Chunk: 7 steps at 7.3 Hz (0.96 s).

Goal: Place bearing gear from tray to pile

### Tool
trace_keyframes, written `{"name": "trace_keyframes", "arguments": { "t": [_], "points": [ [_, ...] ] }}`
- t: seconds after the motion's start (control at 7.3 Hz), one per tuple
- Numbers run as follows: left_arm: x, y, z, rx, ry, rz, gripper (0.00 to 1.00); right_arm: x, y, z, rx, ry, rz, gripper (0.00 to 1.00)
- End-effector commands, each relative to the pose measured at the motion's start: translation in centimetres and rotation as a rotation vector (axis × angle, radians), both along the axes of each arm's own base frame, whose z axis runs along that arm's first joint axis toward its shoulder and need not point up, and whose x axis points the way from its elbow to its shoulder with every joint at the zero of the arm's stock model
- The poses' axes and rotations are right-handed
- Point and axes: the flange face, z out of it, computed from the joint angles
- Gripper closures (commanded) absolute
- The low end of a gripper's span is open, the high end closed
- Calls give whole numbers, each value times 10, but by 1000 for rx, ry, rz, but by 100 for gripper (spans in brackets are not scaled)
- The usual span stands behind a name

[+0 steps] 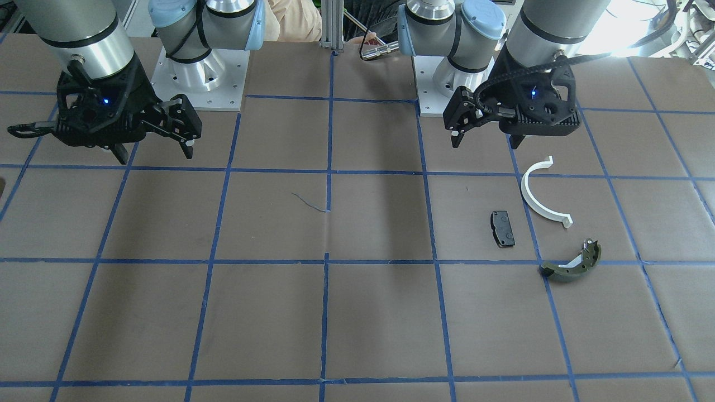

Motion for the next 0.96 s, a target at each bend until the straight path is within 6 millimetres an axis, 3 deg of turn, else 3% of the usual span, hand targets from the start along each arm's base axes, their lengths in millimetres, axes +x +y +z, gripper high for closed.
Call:
{"name": "trace_keyframes", "arguments": {
  "t": [0.0, 0.14, 0.41, 0.82],
  "points": [
    [2, 1, 3, -5, -2, 1, 0, -3, 1, -4, 16, 0, -5, 0],
    [2, 0, 3, -7, 1, 1, 0, -3, 2, -4, 17, 3, -5, 0],
    [2, 1, 4, -8, 3, 2, 0, -32, -4, -2, 13, 6, 62, 0],
    [2, 4, 7, -13, 6, 4, 0, -132, -7, -1, 43, 45, 225, 0]
  ]
}}
